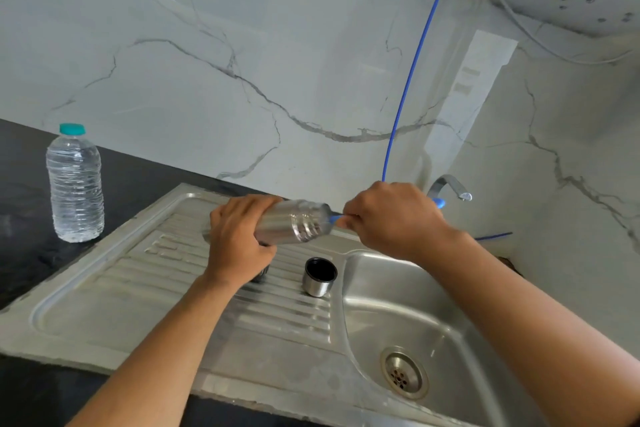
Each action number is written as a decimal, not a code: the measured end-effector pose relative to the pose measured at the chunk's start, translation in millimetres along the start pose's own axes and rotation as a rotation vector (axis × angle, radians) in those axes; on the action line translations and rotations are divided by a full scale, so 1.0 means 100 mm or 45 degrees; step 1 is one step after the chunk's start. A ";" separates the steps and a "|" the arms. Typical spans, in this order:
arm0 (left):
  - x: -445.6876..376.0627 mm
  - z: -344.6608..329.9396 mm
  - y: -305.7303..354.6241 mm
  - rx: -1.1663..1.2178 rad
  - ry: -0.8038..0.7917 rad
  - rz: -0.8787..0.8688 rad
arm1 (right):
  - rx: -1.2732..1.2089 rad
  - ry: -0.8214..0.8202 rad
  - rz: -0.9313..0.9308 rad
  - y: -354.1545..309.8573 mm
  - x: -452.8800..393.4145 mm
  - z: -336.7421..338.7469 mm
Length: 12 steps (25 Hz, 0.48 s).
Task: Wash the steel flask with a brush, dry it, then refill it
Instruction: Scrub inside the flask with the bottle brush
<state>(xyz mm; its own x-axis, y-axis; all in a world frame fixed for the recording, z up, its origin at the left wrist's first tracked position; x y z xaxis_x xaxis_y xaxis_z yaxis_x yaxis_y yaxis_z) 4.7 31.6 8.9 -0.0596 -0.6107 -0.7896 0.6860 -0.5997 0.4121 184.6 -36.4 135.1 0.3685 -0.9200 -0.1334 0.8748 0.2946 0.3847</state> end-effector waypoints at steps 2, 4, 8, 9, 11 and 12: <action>0.00 0.04 -0.07 -0.026 -0.002 -0.002 | -0.046 -0.052 0.012 0.03 0.05 -0.02; -0.02 0.06 -0.15 -0.043 0.008 0.034 | -0.086 -0.034 -0.076 0.32 0.16 0.16; 0.01 0.01 -0.08 -0.002 0.051 0.078 | 0.011 0.033 -0.103 0.23 0.09 0.23; 0.03 0.00 -0.04 -0.002 0.043 0.051 | 0.046 0.037 -0.041 0.06 0.02 0.15; 0.01 -0.01 -0.03 0.005 0.006 0.013 | 0.064 -0.017 0.019 -0.10 -0.04 0.01; 0.01 0.02 -0.06 -0.008 0.007 0.012 | 0.032 -0.046 0.020 -0.03 -0.02 0.01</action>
<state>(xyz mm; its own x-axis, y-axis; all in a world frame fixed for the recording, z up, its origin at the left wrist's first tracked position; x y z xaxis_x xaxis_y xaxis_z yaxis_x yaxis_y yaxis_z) -0.7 34.1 6.4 -0.0491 -0.6136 -0.7881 0.6908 -0.5908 0.4169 180.5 -35.8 134.7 0.3702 -0.9242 -0.0941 0.8605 0.3030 0.4095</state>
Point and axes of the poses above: each hand's wrist, its own x-axis away from the middle knuckle, its own z-axis out of the back of the hand, y = z × x, the point moved 7 cm from there along -x, towards the middle knuckle, and after that the axes turned 6 degrees about -y, right-handed, at the moved point
